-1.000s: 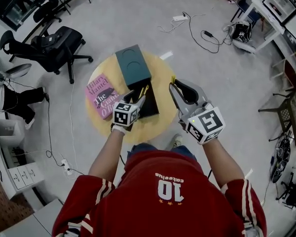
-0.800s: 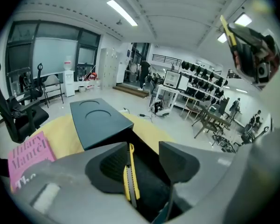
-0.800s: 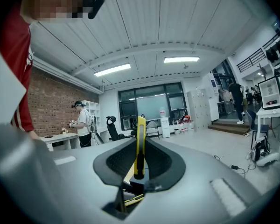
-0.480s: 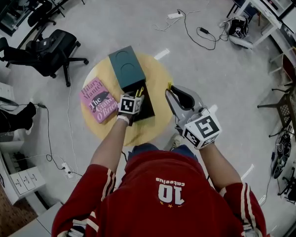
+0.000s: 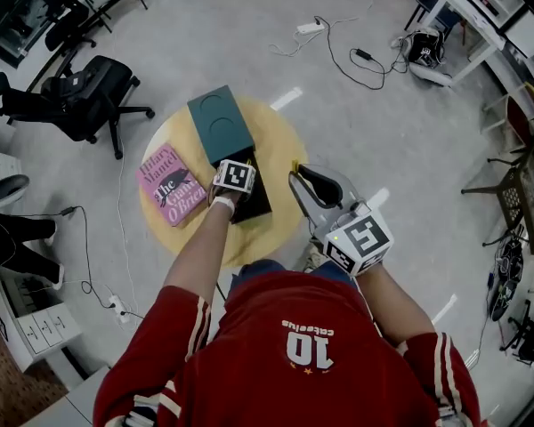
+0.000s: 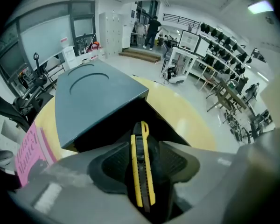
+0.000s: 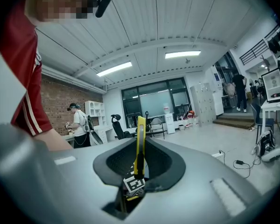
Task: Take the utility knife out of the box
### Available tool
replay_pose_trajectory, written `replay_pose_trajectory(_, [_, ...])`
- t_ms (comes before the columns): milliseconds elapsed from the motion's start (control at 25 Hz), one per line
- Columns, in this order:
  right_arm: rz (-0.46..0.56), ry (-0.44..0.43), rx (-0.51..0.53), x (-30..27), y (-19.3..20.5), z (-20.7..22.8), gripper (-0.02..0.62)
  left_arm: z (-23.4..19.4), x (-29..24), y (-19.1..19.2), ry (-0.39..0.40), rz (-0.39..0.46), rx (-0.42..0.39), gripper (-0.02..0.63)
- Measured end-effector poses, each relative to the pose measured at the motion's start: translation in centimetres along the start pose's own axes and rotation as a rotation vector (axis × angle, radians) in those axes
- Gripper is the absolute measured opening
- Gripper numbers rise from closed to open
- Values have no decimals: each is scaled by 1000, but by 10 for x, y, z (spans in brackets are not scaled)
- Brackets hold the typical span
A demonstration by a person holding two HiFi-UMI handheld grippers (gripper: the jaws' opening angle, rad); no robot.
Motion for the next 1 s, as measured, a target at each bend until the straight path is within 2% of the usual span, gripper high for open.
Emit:
replay_pose_trajectory(80, [-3,0,-2,3,1,4,51,-2,-4,5,-37,-43,-8,197])
replay_pose_trajectory(320, [-15,8,3,8,3,7,51,-5,-18,13,-118,-120,-105,141])
replay_pose_trajectory(520, [-16,23,-1,14,4,12,51,2,-16,13,-79,-143,-44,129])
replay_pose_trajectory(880, [-9,20,-9,17,3,17,51,10,22,9,-12,-27,59,129])
replay_pose_trajectory(1000, [-9,12,-3,12,-1,17,51,12,39,3,4,43,63,128])
Point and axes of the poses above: the fingertips, and each gripper's own axes: x backward along the fingers, z to its right, y out of its underside, the point moved 2 cm from there along x, backward along the fingers, and after that the axes turned 11 degrees about x, right-handed, at the moved point
